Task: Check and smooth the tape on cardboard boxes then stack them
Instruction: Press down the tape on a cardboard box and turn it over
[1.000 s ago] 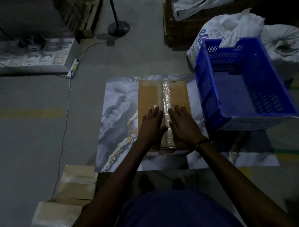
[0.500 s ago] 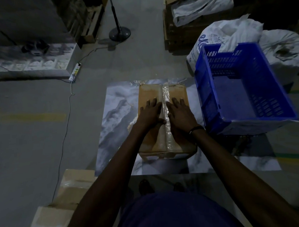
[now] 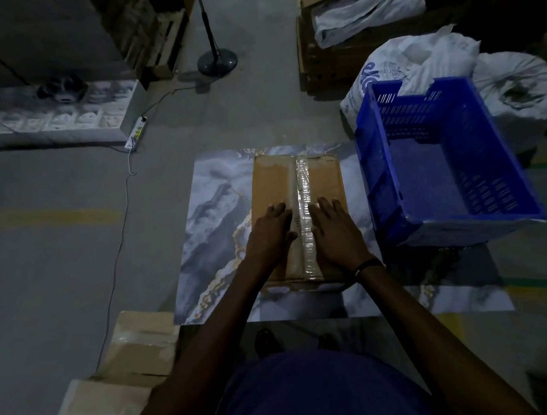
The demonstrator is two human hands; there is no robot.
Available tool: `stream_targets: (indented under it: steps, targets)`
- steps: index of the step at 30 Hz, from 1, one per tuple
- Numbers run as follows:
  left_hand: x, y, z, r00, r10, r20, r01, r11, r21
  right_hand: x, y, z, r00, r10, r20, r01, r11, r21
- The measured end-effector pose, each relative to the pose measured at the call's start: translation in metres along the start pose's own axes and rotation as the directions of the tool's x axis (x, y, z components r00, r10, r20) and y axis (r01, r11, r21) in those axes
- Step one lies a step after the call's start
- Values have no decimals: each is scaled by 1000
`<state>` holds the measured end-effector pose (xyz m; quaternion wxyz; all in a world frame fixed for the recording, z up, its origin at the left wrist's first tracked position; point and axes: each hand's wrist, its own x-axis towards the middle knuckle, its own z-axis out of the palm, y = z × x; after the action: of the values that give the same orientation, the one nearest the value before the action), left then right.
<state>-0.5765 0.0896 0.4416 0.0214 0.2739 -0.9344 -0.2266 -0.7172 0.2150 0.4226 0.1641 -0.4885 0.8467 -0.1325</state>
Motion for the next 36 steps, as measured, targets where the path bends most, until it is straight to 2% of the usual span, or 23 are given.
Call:
stream_targets:
  steps: [7,16,22,26,30,33,36]
  targets:
    - [-4,-2,18,998,-57,-14,56,998,-37,-2,2,14,998,-31,-53,29,999,-31]
    - [-69,3,22,976,45,-214,-65,994,-87,-47,24,22,993,-84,-81,89,994,60]
    - [-106,-9,46,973,-78,-218,59,994,-94,-89,26,23,980,-32,-199,64,986,156]
    - [-115,-6,50,969,-154,-193,108,967,-231,-103,28,27,988,-12,-155,61,946,319]
    - [-115,-3,42,963,-177,-205,115,953,-282,-105,29,31,985,-52,-162,98,951,293]
    - [-115,-2,33,965,-165,-205,103,954,-283,-99,30,15,990,-30,-137,67,960,273]
    - [-106,2,15,956,-143,-257,69,958,-277,-85,29,-5,988,-74,-138,104,968,226]
